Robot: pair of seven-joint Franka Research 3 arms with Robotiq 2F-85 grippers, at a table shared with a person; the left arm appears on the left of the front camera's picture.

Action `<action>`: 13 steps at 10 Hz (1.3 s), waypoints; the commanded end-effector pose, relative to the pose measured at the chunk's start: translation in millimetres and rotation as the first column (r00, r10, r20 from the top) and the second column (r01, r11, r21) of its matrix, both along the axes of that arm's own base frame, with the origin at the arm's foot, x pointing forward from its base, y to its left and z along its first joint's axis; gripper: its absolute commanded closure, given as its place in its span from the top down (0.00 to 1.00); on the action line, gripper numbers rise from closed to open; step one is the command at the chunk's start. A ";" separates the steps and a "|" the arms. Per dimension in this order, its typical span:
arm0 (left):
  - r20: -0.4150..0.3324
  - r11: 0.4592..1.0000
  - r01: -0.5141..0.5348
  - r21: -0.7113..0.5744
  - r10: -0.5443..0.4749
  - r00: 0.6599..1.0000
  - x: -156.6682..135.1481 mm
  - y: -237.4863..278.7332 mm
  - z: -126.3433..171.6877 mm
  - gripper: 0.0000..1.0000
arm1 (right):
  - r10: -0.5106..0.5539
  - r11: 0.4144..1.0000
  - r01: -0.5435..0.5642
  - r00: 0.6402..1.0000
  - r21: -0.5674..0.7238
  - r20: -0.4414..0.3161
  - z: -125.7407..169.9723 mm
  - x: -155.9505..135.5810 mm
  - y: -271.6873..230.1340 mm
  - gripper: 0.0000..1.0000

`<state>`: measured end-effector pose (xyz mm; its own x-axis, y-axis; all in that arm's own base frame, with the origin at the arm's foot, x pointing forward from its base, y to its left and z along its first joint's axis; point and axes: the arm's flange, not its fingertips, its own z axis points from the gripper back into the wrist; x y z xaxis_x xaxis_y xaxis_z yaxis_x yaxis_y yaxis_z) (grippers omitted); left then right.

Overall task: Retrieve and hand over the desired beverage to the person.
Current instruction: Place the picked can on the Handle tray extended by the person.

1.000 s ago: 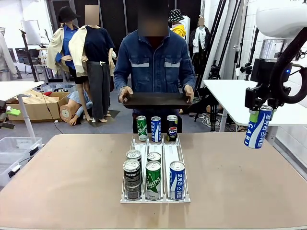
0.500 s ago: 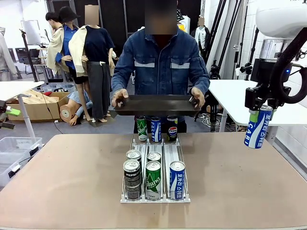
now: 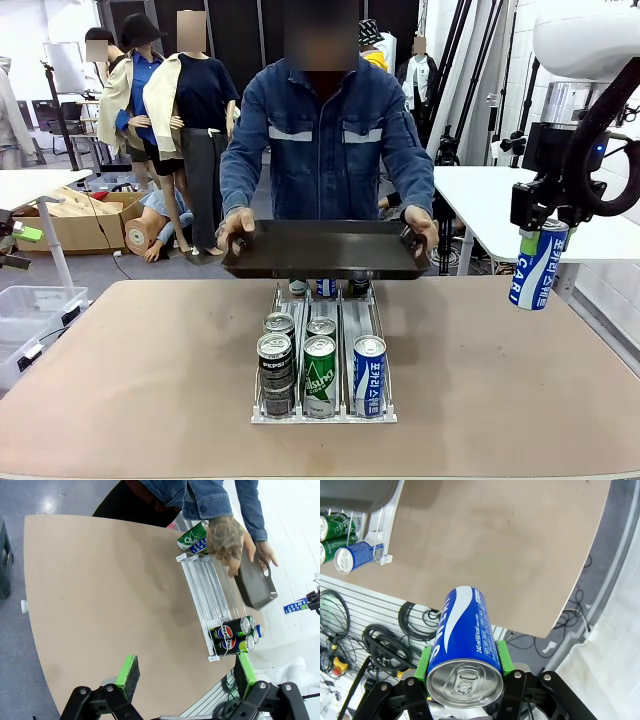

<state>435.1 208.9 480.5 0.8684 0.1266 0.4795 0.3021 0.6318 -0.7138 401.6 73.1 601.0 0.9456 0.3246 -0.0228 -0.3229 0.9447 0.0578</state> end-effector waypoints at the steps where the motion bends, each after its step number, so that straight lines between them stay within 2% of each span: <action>1: 0.005 1.000 0.002 -0.003 -0.002 1.000 -1.5 0.3 0.8 1.00 | 0.000 1.000 0.000 1.000 0.000 0.000 0.0 0.0 0.0 0.02; 5: 0.005 1.000 0.002 -0.003 -0.002 1.000 -1.5 0.3 0.8 1.00 | 0.017 1.000 -0.017 1.000 -0.015 0.020 15.6 -5.7 19.5 0.02; 7: 0.005 1.000 0.002 -0.003 -0.002 1.000 -1.5 0.3 0.8 1.00 | 0.044 0.998 -0.042 0.998 -0.045 0.041 37.8 -5.3 34.0 0.02; 9: 0.005 1.000 0.002 -0.003 -0.002 1.000 -1.5 0.3 0.8 1.00 | 0.104 0.993 -0.100 0.993 -0.064 0.057 61.8 7.4 56.2 0.02; 13: 0.005 1.000 0.002 -0.003 -0.002 1.000 -1.5 0.3 0.8 1.00 | 0.231 0.967 -0.226 0.973 -0.117 0.030 95.4 40.8 114.8 0.02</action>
